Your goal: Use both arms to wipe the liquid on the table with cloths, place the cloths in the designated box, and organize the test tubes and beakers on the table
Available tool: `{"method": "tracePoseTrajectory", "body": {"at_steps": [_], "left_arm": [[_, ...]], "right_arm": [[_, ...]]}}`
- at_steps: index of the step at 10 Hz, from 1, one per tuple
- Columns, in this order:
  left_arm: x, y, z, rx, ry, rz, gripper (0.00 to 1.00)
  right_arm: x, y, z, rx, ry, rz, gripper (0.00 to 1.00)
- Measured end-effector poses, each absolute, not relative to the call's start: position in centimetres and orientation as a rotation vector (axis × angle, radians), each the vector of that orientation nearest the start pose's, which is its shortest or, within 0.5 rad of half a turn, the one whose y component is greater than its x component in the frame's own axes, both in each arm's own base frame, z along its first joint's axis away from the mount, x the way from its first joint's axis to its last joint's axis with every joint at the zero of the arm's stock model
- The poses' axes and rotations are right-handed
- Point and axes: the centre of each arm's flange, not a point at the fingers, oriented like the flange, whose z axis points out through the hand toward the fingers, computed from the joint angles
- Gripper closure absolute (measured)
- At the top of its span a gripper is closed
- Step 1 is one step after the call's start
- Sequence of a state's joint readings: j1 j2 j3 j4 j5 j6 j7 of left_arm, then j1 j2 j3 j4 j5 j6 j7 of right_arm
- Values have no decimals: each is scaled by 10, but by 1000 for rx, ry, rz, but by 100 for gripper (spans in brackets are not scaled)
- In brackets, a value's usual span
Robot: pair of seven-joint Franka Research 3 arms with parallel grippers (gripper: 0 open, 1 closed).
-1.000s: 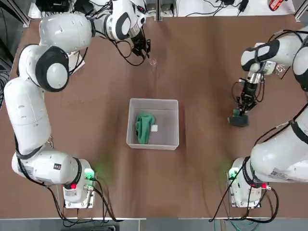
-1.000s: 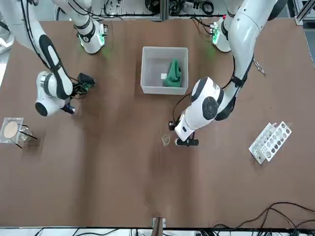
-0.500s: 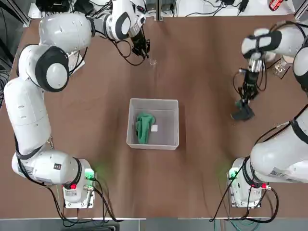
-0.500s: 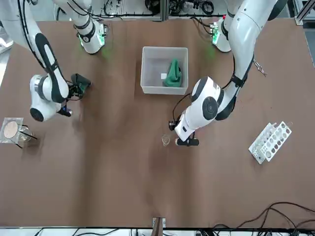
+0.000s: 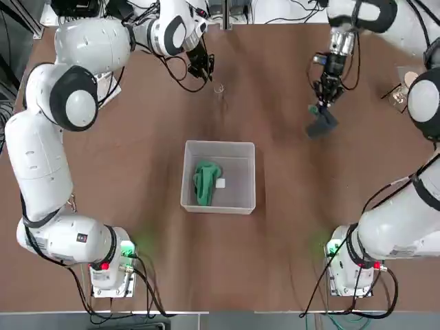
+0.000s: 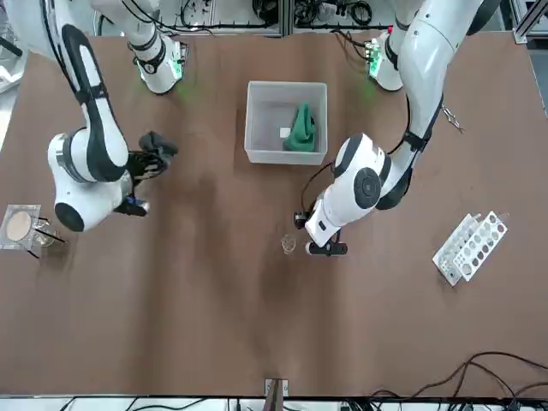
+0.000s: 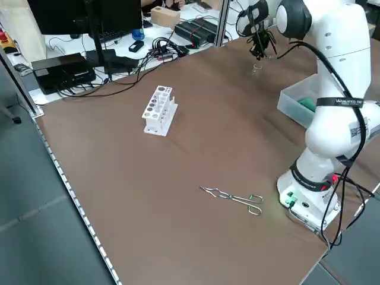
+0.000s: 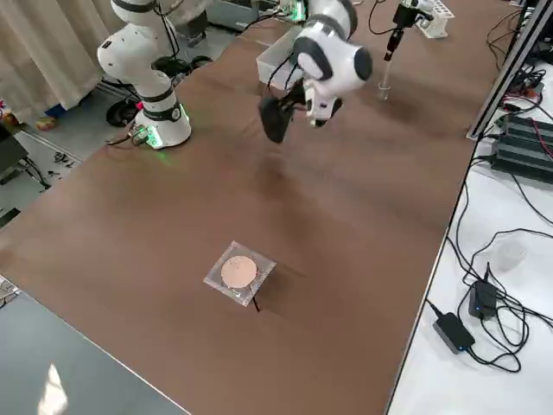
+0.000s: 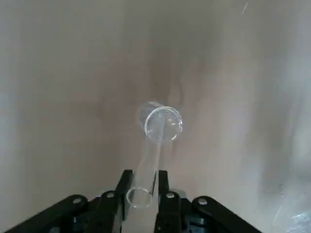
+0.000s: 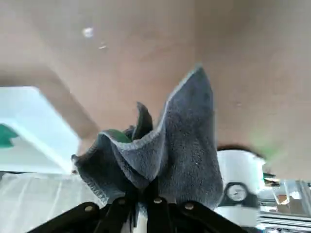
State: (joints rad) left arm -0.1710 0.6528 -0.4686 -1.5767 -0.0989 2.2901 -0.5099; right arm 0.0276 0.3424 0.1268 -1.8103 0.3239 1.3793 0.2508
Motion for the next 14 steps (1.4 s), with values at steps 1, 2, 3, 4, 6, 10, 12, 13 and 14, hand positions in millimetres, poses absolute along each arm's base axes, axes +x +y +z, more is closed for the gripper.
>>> {"method": "tracePoseTrajectory", "body": {"at_steps": [1,2,3,4,6,10,12,13,14], "left_arm": [[598,-382,303,-3501,-61,147,71],[598,-382,303,-3502,-62,144,71],[598,-382,303,-3502,-63,142,71],[598,-382,303,-3502,-63,142,71],[598,-382,302,-3501,-63,143,72],[599,-381,302,-3501,-63,140,72],[599,-380,302,-3500,-63,139,75],[600,-381,303,-3504,-62,130,78],[600,-382,305,-3507,-62,121,78]], "right_arm": [[524,159,347,-2655,263,1182,89],[513,208,364,-2642,324,1181,89],[497,261,380,-2668,369,1141,89],[476,318,392,-2727,419,1065,89],[413,429,399,-2812,503,907,89],[324,511,380,-2868,553,815,88],[313,515,370,-2908,538,791,59],[317,512,370,-2939,522,746,46],[325,510,374,-2962,506,681,30]]}}
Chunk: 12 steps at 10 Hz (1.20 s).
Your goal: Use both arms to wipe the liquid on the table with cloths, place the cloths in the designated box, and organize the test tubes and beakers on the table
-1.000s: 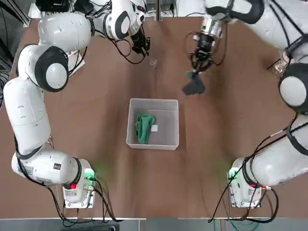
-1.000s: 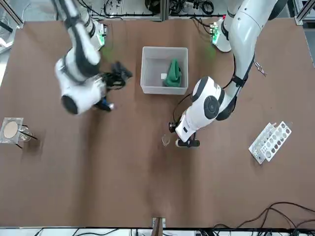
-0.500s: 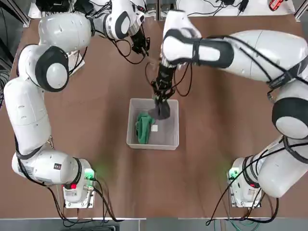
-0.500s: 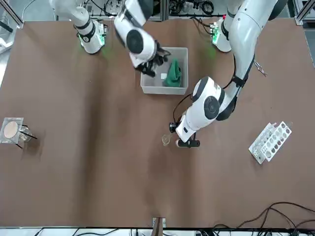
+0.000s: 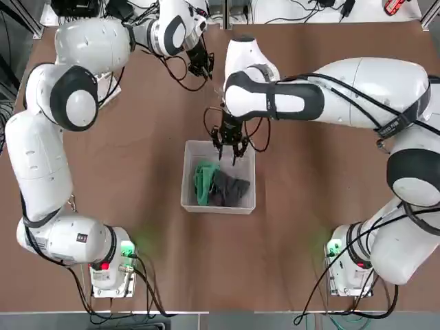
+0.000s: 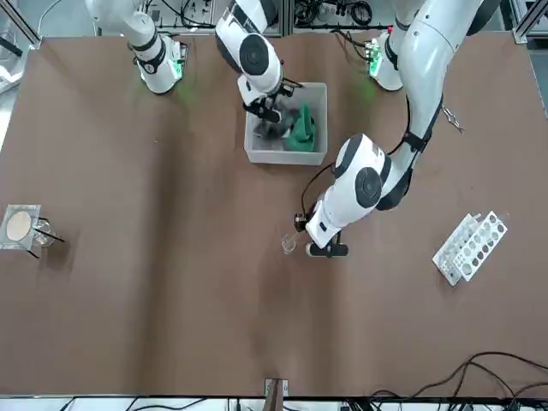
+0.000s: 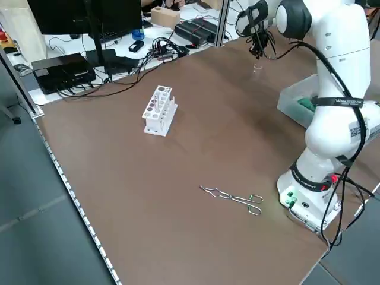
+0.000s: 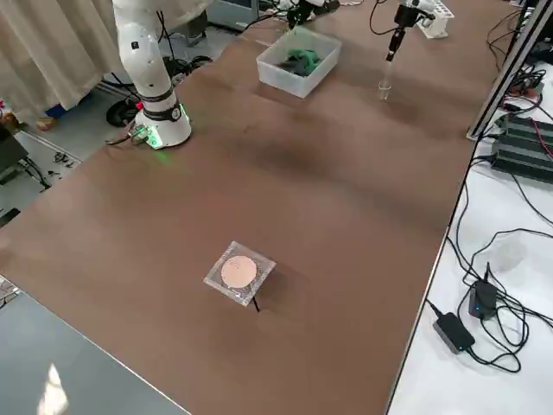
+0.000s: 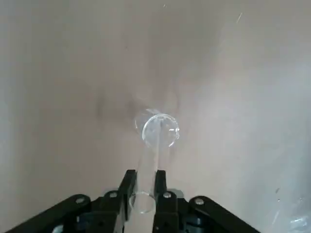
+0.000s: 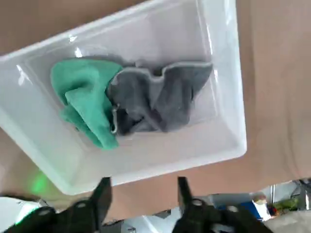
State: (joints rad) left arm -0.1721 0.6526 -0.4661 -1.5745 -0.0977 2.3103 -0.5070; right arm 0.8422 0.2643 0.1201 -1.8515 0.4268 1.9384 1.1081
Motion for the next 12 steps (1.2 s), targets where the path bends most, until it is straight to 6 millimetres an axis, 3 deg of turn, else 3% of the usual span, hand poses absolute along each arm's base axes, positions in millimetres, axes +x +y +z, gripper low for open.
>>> {"method": "tracePoseTrajectory", "body": {"at_steps": [2,4,8,10,12], "left_arm": [[602,-380,308,-3509,-64,111,79],[601,-382,334,-3514,-52,61,79],[580,-373,422,-3458,-2,45,79],[580,-345,447,-3400,-34,65,79],[594,-293,460,-3324,-60,67,79]], "right_arm": [[365,502,403,-2932,388,517,1],[423,472,422,-2850,187,341,1],[492,427,408,-2759,-298,59,1],[508,412,404,-2674,-557,-1,1],[517,405,387,-2512,-874,-60,1]]}}
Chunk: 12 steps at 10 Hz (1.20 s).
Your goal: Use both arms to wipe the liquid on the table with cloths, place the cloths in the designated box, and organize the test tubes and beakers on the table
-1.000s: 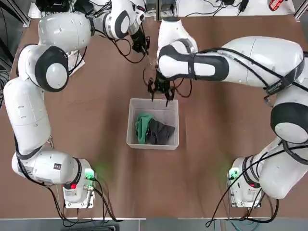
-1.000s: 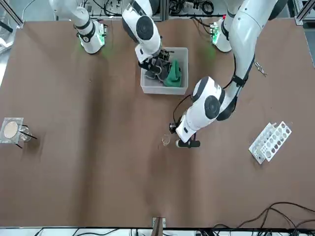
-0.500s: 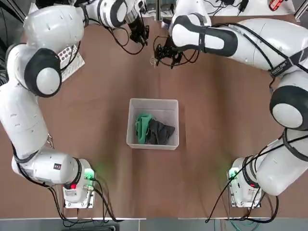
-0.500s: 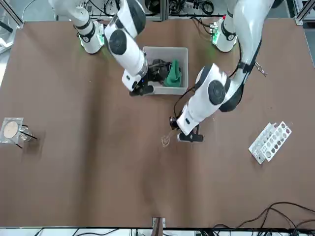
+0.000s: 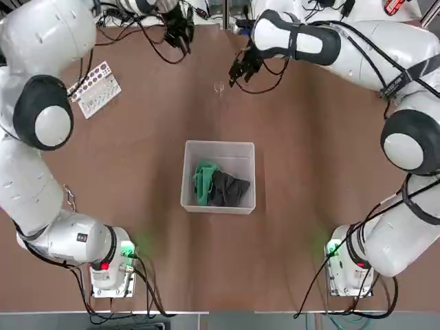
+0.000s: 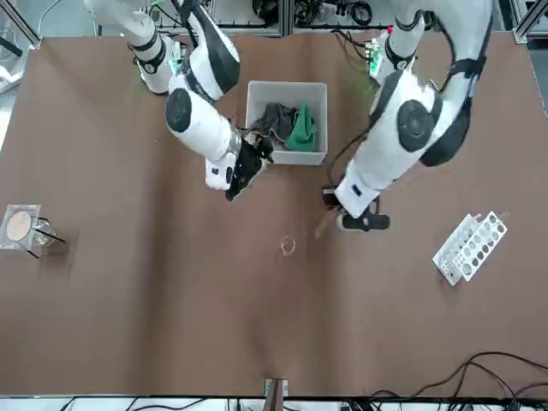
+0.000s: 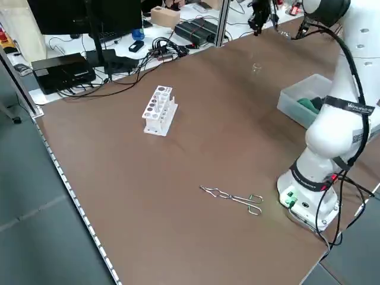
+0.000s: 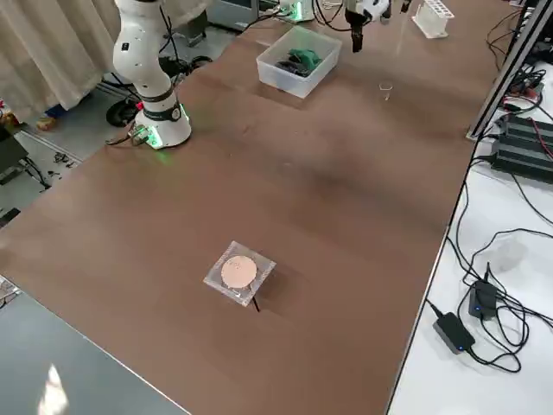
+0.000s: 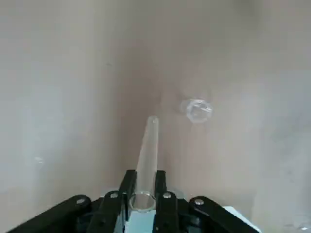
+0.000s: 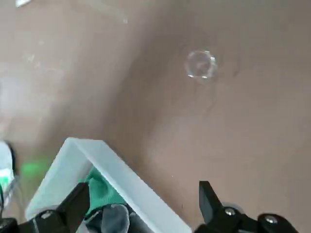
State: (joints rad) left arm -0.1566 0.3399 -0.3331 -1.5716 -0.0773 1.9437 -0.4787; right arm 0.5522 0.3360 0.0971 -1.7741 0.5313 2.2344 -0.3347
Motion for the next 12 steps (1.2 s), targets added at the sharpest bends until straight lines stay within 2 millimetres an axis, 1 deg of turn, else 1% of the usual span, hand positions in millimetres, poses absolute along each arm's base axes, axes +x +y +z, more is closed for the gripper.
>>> {"method": "tracePoseTrajectory", "body": {"at_steps": [1,3,4,5,6,7,9,10,11,12], "left_arm": [[602,-262,465,-3294,-55,72,79],[613,-200,464,-3238,-32,93,79],[616,-171,462,-3216,4,99,79],[615,-137,460,-3197,41,108,79],[610,-102,458,-3181,72,126,79],[603,-66,456,-3167,108,140,79],[589,7,462,-3142,174,156,79],[583,42,466,-3129,206,163,79],[577,74,470,-3113,231,165,79],[572,102,470,-3095,264,173,79]], "right_arm": [[531,389,377,-2447,-995,-99,1],[557,355,361,-2269,-1111,-202,1],[565,345,353,-2165,-1159,-272,1],[570,340,341,-2058,-1204,-355,1],[575,339,326,-1964,-1239,-438,1],[582,341,306,-1876,-1277,-521,1],[597,350,257,-1745,-1351,-653,1],[603,354,236,-1701,-1387,-696,1],[609,357,219,-1674,-1418,-720,1],[615,359,205,-1651,-1439,-748,1]]}}
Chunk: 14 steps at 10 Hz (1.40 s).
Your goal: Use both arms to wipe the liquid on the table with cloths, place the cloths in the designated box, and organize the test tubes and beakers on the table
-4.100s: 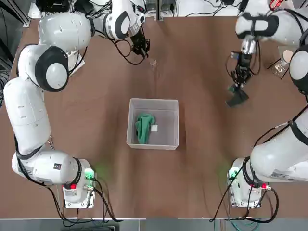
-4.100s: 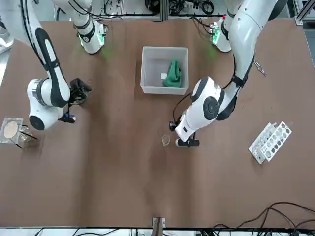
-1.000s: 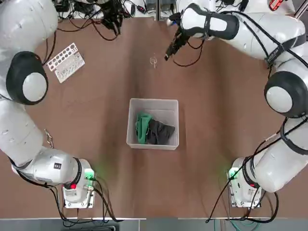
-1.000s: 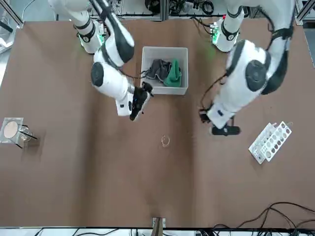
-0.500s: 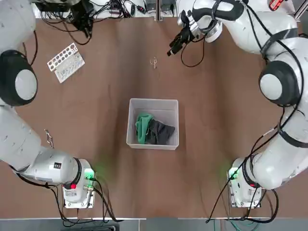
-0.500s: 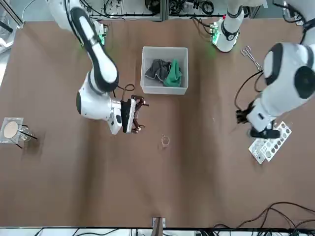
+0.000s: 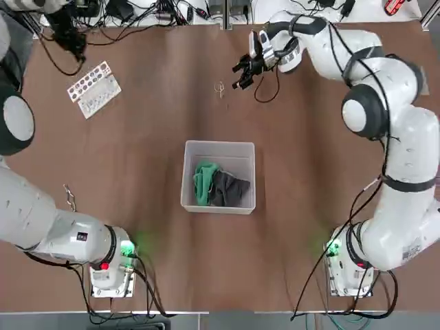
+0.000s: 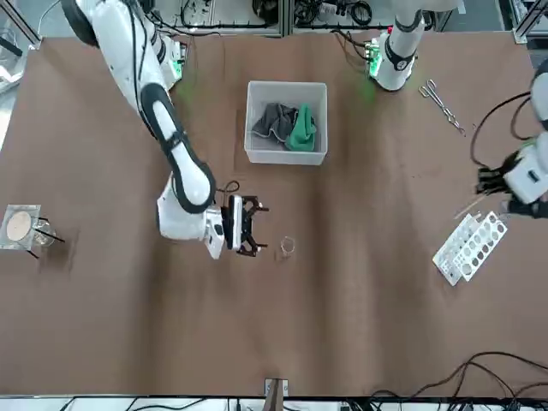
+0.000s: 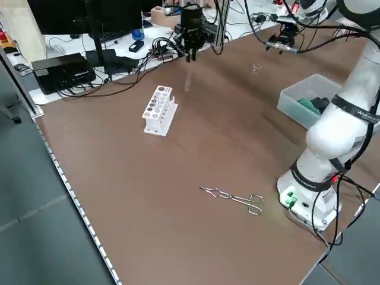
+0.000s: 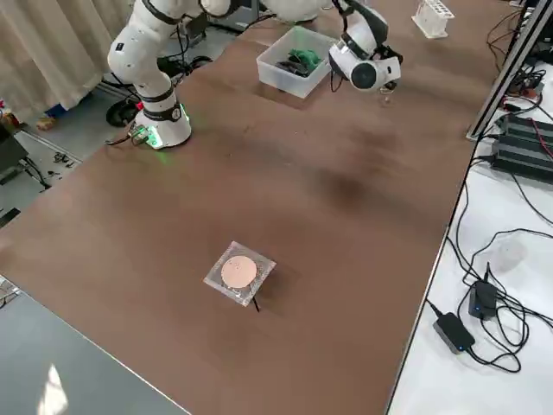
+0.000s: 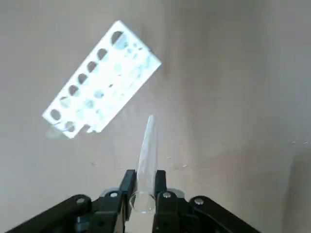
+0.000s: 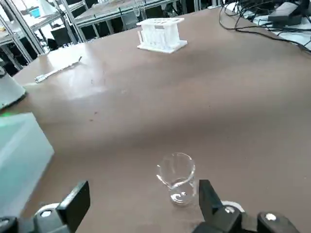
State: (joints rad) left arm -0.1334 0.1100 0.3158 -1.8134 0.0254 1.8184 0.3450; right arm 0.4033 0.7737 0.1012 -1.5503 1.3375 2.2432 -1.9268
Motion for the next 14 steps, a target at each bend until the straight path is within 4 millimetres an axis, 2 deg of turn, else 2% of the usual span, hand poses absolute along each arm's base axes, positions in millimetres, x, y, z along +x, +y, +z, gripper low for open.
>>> {"method": "tracePoseTrajectory", "body": {"at_steps": [2,3,5,6,8,11,14], "left_arm": [[565,144,463,-3072,316,192,78],[566,159,453,-3059,333,185,78],[575,174,426,-3028,366,186,78],[578,178,419,-3018,386,189,79],[582,178,421,-3010,401,178,79],[586,174,427,-3003,413,158,79],[593,173,434,-3010,408,123,79]], "right_arm": [[627,359,174,-1584,-1473,-862,1],[630,357,157,-1560,-1491,-908,1],[631,349,126,-1535,-1498,-957,1],[627,348,111,-1517,-1489,-986,1],[620,351,88,-1496,-1462,-1035,1],[614,357,77,-1471,-1467,-1047,1],[603,377,60,-1454,-1401,-1065,1]]}}
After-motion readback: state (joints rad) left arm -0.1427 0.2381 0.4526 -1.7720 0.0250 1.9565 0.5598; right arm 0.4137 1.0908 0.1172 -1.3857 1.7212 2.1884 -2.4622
